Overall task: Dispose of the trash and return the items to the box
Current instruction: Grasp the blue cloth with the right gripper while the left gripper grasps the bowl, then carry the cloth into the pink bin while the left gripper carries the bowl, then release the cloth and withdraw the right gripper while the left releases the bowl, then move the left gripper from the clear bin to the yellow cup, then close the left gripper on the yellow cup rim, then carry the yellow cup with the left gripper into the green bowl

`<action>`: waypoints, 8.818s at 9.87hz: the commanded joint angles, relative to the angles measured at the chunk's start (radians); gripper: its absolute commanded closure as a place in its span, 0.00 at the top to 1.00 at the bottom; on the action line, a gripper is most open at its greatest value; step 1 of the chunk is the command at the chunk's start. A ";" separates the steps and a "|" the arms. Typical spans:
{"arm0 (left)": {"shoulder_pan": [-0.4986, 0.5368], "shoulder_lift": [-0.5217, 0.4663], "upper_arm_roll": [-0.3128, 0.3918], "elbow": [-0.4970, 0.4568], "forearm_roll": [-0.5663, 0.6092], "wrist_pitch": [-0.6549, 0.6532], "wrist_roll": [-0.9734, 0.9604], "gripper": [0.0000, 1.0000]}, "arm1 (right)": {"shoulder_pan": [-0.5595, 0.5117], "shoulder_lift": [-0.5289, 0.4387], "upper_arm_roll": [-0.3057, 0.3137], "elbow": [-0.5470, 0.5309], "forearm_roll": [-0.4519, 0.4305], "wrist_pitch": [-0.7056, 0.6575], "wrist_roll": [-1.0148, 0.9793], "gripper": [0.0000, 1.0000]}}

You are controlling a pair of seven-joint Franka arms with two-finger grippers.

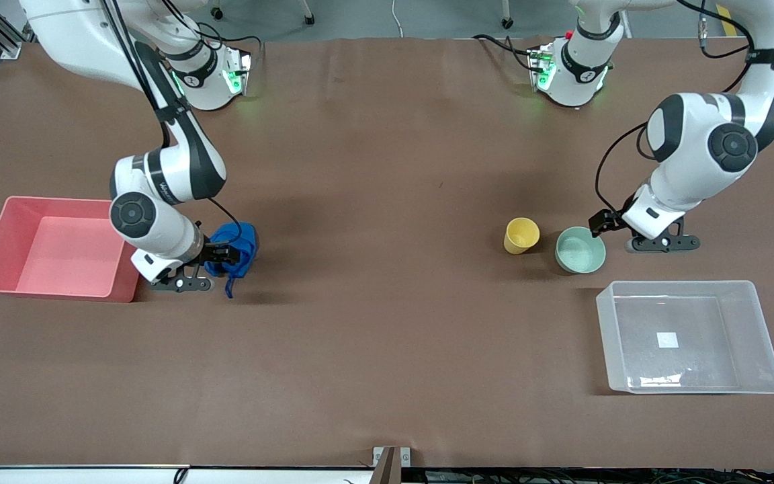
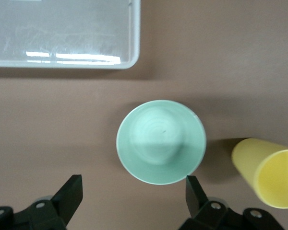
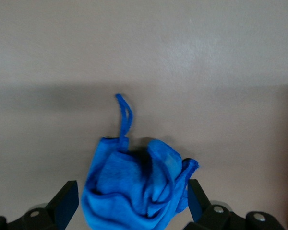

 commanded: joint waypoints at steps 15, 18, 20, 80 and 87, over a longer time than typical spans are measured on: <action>0.075 0.259 -0.037 -0.028 0.005 0.273 0.079 0.05 | -0.025 -0.071 0.000 0.190 -0.015 -0.374 0.062 0.01; 0.075 0.194 -0.058 -0.017 0.005 0.226 0.082 0.04 | -0.190 -0.131 -0.001 0.390 -0.015 -0.663 -0.165 0.01; 0.075 0.154 -0.070 0.052 0.005 0.142 0.080 0.02 | -0.374 -0.126 -0.003 0.358 -0.025 -0.622 -0.440 0.01; 0.112 0.169 -0.359 0.082 0.020 0.115 -0.070 0.00 | -0.335 -0.353 -0.006 0.633 0.062 -0.918 -0.269 1.00; 0.326 0.369 -0.354 0.705 0.159 -0.317 0.090 0.00 | -0.337 -0.352 -0.006 0.633 0.062 -0.918 -0.269 1.00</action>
